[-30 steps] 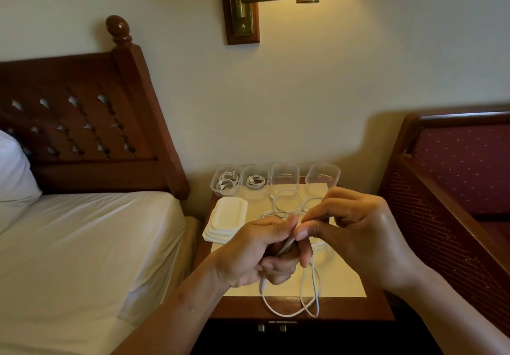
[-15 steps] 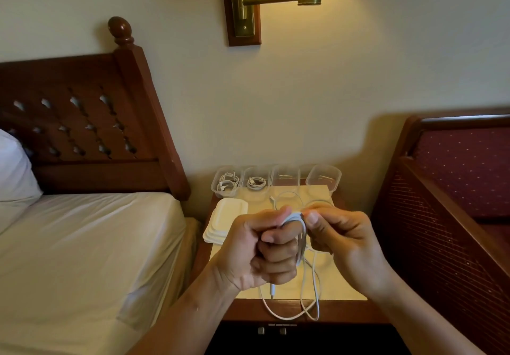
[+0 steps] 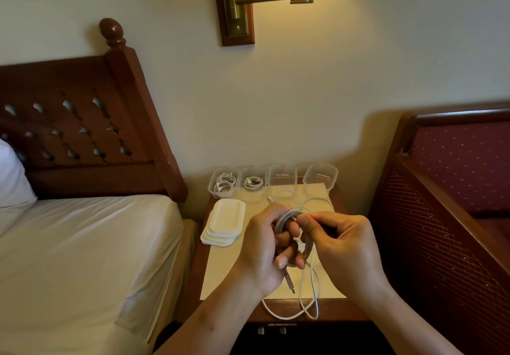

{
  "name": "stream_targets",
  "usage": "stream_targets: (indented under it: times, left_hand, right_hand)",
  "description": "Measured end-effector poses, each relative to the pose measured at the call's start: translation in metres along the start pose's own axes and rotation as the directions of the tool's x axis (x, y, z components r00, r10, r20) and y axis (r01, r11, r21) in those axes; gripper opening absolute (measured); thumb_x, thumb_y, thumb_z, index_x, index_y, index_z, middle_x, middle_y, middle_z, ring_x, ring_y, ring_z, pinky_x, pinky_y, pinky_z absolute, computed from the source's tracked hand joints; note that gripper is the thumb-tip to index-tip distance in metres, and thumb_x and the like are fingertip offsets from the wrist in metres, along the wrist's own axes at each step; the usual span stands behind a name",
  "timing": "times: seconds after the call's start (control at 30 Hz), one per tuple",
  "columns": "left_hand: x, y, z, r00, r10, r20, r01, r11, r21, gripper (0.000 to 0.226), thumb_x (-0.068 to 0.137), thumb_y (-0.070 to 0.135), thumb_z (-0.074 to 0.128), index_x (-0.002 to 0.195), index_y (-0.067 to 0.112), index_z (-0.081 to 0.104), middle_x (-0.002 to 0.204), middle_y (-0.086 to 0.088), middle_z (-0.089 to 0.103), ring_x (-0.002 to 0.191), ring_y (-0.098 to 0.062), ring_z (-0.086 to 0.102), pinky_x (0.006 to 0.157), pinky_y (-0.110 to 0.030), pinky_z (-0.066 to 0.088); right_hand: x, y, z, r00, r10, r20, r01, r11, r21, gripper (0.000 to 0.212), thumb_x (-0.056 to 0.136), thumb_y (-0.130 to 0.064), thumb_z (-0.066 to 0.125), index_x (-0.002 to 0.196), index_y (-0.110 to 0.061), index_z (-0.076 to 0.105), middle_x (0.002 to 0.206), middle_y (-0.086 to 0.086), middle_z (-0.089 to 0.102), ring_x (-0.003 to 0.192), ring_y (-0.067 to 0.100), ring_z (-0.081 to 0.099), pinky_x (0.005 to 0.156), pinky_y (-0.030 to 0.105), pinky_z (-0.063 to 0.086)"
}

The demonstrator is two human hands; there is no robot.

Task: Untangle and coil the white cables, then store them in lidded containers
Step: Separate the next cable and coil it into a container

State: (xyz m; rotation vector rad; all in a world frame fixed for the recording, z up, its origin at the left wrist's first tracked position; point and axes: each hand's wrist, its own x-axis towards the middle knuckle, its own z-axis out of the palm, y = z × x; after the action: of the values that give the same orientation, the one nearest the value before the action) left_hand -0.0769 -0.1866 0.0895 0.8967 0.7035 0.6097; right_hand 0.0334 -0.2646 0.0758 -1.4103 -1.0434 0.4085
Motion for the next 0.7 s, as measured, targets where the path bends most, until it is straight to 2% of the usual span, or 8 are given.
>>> stream_targets:
  times: [0.13,0.2,0.3,0.37,0.43,0.57,0.7]
  left_hand:
    - [0.003,-0.004,0.0,0.977,0.199,-0.072,-0.19,0.976,0.108,0.043,0.101,0.024,0.056,0.068,-0.002,0.065,0.052,-0.011,0.042,0.039,-0.02,0.038,0.043,-0.027,0.044]
    - [0.004,-0.003,-0.005,0.965,0.256,-0.057,-0.249,0.963,0.106,0.039,0.1,0.025,0.061,0.077,-0.004,0.072,0.058,-0.013,0.045,0.047,-0.025,0.044,0.048,-0.03,0.048]
    - [0.003,0.007,-0.014,0.984,0.149,0.095,-0.156,0.985,0.072,0.043,0.098,0.036,0.06,0.084,-0.002,0.075,0.065,-0.013,0.048,0.056,-0.023,0.049,0.056,-0.032,0.052]
    - [0.002,0.013,-0.019,0.981,0.032,0.191,-0.048,0.996,0.079,0.047,0.101,0.041,0.056,0.092,-0.002,0.074,0.071,-0.01,0.054,0.06,-0.018,0.047,0.059,-0.031,0.048]
    - [0.003,0.015,-0.022,0.971,-0.016,0.239,-0.017,0.991,0.133,0.044,0.102,0.042,0.053,0.091,0.004,0.073,0.073,-0.008,0.053,0.062,-0.015,0.042,0.06,-0.03,0.042]
    - [0.002,0.013,-0.022,0.971,0.034,0.238,-0.092,0.968,0.234,0.039,0.099,0.041,0.054,0.075,0.011,0.061,0.062,-0.003,0.03,0.059,-0.017,0.033,0.059,-0.028,0.032]
    - [-0.001,0.011,-0.02,0.962,0.122,0.246,-0.183,0.952,0.247,0.04,0.099,0.04,0.051,0.069,0.013,0.053,0.058,-0.001,0.024,0.056,-0.017,0.028,0.059,-0.028,0.031]
  right_hand:
    - [0.004,-0.004,-0.003,1.0,-0.014,-0.003,0.014,0.999,-0.043,0.016,0.094,-0.011,0.071,0.091,-0.022,0.082,0.073,-0.016,0.076,0.072,0.005,0.073,0.062,0.013,0.053]
    - [0.008,-0.006,-0.007,1.0,-0.024,-0.02,0.022,0.998,-0.059,0.014,0.092,-0.011,0.074,0.091,-0.021,0.082,0.07,-0.02,0.074,0.069,0.001,0.07,0.061,0.01,0.05]
    - [0.011,-0.004,-0.014,0.999,-0.039,-0.009,0.038,0.995,-0.095,0.013,0.093,-0.011,0.073,0.092,-0.021,0.081,0.072,-0.02,0.074,0.071,0.002,0.071,0.061,0.012,0.051]
    - [0.011,-0.003,-0.014,0.999,-0.047,0.011,0.048,0.992,-0.121,0.013,0.093,-0.012,0.073,0.092,-0.021,0.082,0.072,-0.018,0.073,0.071,0.006,0.071,0.06,0.013,0.051]
    - [0.009,-0.002,-0.014,0.998,-0.056,0.016,0.058,0.991,-0.118,0.015,0.093,-0.012,0.072,0.09,-0.024,0.082,0.07,-0.018,0.073,0.07,0.005,0.07,0.059,0.011,0.049]
    - [0.008,-0.003,-0.014,0.999,-0.01,0.04,0.012,0.999,-0.035,0.019,0.091,-0.016,0.072,0.085,-0.032,0.078,0.071,-0.011,0.075,0.067,0.006,0.07,0.06,0.014,0.052]
    - [0.011,-0.003,-0.018,0.991,0.066,0.119,-0.069,0.997,0.022,0.012,0.092,-0.023,0.071,0.087,-0.025,0.082,0.071,-0.003,0.075,0.064,0.009,0.066,0.06,0.018,0.051]
